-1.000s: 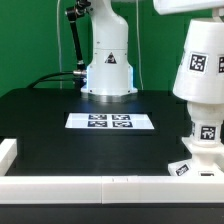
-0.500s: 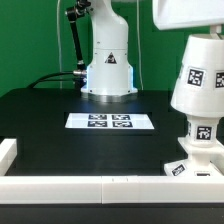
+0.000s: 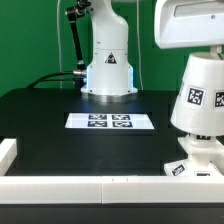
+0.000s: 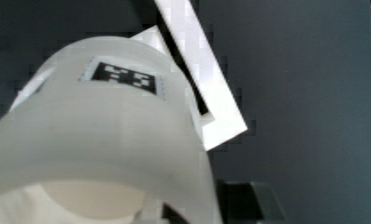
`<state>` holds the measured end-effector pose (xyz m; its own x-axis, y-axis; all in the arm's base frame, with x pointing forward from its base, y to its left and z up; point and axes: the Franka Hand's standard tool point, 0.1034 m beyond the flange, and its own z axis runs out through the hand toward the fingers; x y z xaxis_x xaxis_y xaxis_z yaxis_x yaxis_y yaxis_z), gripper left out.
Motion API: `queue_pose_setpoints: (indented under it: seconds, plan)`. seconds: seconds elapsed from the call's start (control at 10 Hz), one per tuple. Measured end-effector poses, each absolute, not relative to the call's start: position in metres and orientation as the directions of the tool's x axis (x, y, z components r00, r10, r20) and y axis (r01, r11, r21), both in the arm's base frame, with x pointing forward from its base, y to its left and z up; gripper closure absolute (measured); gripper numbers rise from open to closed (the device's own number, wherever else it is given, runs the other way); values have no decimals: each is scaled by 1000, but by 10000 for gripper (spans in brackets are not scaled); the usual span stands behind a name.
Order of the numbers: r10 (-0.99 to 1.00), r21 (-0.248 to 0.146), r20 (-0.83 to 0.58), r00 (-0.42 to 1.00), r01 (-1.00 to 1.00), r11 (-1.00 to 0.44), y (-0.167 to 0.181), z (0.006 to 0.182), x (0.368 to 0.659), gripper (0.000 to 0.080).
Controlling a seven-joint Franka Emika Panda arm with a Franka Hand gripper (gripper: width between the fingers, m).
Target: Assemble lamp
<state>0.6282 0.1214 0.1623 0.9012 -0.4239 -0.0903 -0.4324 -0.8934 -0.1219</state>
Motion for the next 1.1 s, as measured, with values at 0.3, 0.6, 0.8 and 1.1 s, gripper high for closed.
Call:
queue_pose_setpoints:
  seconds: [0.3,0.6,0.8,1.1]
  plan:
    - [-422,-113,-101,901,-431,-895,123,152,626,755]
    - [-418,-112,-102,903,-428,-897,119,152,626,598]
    - [-414,-111,-106,904,-425,-898,117,155,625,464]
    - [-393,-89,-161,905,-410,-908,113,169,620,165]
